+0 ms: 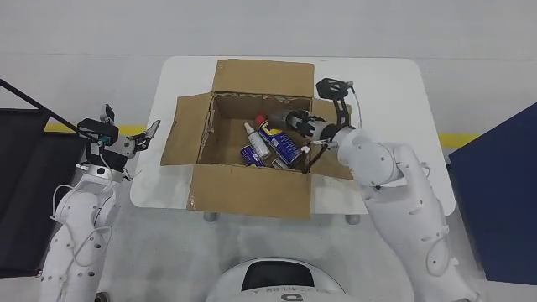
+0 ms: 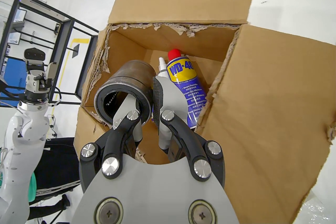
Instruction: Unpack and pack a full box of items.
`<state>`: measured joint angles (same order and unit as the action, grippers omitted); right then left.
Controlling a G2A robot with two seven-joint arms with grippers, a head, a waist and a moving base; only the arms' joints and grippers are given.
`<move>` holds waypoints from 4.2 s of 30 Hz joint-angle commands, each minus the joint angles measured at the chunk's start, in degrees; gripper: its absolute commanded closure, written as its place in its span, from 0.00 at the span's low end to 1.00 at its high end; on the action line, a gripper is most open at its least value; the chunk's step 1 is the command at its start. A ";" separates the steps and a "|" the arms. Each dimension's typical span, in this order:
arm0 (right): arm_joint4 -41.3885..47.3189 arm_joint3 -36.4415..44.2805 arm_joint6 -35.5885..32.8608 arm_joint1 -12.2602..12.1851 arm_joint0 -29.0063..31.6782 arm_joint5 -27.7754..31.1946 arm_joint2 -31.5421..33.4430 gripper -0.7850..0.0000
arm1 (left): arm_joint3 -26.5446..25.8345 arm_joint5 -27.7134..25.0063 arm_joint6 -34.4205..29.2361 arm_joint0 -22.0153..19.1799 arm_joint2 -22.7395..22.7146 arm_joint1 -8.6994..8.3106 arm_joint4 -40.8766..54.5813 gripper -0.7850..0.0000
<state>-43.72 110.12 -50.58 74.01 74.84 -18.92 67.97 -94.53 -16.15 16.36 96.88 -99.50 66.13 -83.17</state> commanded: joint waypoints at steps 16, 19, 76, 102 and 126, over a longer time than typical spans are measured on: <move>-6.41 -22.04 0.88 7.16 -19.91 -13.88 -26.32 1.00 | 0.00 0.00 0.00 0.00 0.00 0.00 0.00 0.00; -6.05 -25.32 1.20 8.51 -21.88 -14.87 -28.81 1.00 | 0.00 0.00 0.00 0.00 0.00 0.00 0.00 0.00; 18.74 -23.66 -3.38 0.50 -1.39 19.81 26.54 0.00 | 0.00 0.00 0.00 0.00 0.00 0.00 0.00 0.00; 49.31 -34.50 -31.51 -2.68 -12.81 22.83 27.68 0.00 | 0.00 0.00 0.00 0.00 0.00 0.00 0.00 0.00; 44.86 -25.72 -8.65 -0.30 -17.97 7.90 2.06 0.00 | 1.73 1.34 -0.71 0.23 -2.79 -0.22 0.06 0.00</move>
<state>1.56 84.53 -59.76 73.64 57.12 -10.90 70.86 -93.37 -14.95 15.71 96.97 -101.28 66.01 -83.09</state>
